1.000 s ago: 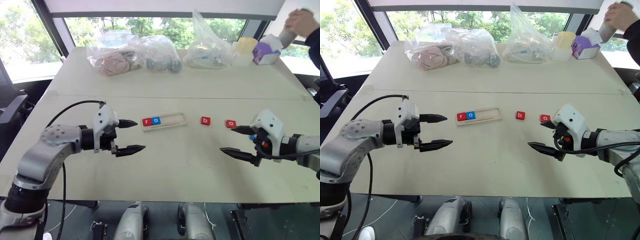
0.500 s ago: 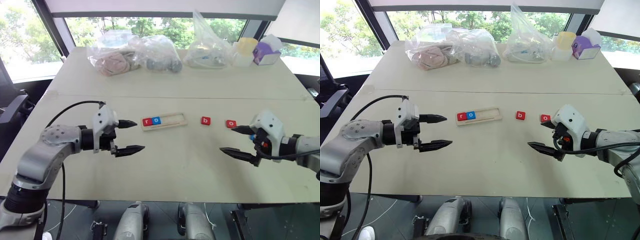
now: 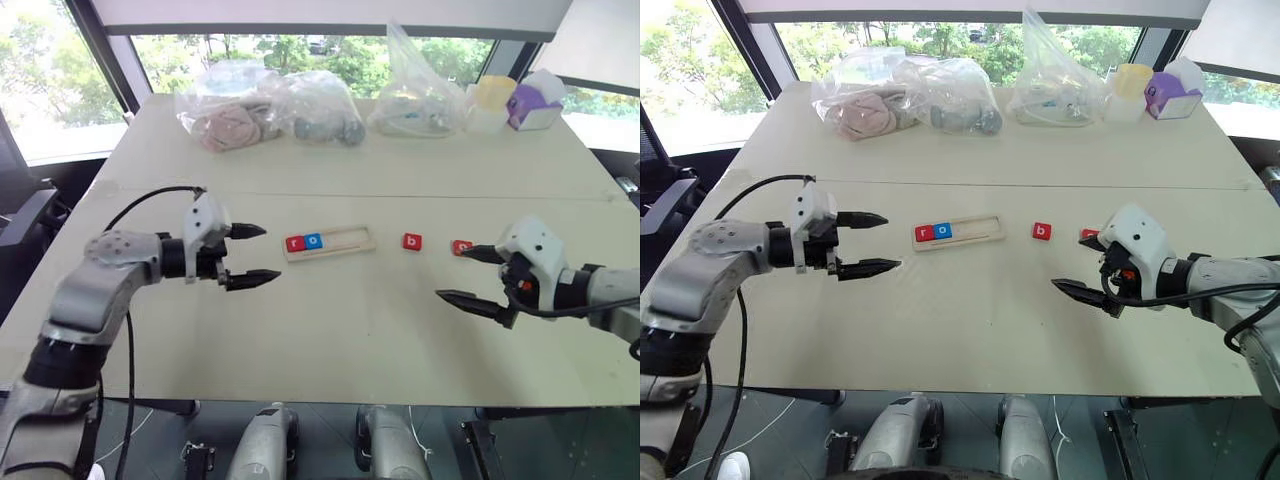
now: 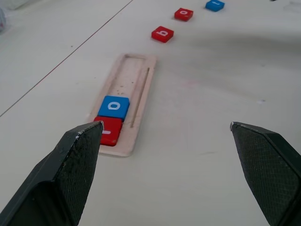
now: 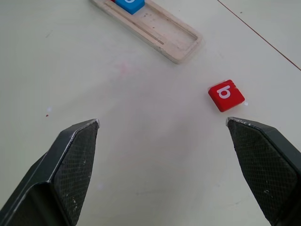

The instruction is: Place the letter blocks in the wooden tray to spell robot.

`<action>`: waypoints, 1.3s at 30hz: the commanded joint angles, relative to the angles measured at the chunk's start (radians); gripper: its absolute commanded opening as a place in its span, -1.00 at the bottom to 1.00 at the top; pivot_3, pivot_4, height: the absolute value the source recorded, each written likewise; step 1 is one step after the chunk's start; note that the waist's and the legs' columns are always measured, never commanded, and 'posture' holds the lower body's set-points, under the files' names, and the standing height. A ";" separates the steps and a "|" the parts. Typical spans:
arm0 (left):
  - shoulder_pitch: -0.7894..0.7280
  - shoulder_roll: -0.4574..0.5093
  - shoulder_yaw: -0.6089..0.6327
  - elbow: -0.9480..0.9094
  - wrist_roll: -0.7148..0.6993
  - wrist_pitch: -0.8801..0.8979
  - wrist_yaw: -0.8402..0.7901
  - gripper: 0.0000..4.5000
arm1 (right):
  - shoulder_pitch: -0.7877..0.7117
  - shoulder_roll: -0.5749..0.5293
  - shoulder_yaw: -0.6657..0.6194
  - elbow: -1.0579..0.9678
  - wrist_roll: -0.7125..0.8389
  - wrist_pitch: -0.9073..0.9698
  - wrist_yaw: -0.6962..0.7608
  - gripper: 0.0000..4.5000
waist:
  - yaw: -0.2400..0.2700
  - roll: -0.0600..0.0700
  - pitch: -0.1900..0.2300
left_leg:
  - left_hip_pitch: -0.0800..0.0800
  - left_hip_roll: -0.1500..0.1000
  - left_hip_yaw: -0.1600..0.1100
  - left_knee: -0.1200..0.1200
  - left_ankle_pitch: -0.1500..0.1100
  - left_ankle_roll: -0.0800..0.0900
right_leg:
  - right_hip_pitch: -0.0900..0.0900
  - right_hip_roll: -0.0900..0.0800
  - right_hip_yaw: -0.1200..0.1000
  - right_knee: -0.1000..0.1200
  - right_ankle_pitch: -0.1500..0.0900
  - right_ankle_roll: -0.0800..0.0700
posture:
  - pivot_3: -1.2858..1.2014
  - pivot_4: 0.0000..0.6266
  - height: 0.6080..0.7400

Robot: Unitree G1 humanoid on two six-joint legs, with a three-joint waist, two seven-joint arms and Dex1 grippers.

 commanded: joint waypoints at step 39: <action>-0.477 -0.316 -0.050 1.145 0.365 -0.642 -0.064 1.00 | 0.071 0.067 -0.038 -0.183 0.046 0.080 -0.144 0.98 | 0.000 -0.001 0.000 | 0.000 0.000 0.000 0.001 0.000 0.000 | 0.000 0.000 0.000 0.001 0.003 0.006 | 0.03 -0.52 1.00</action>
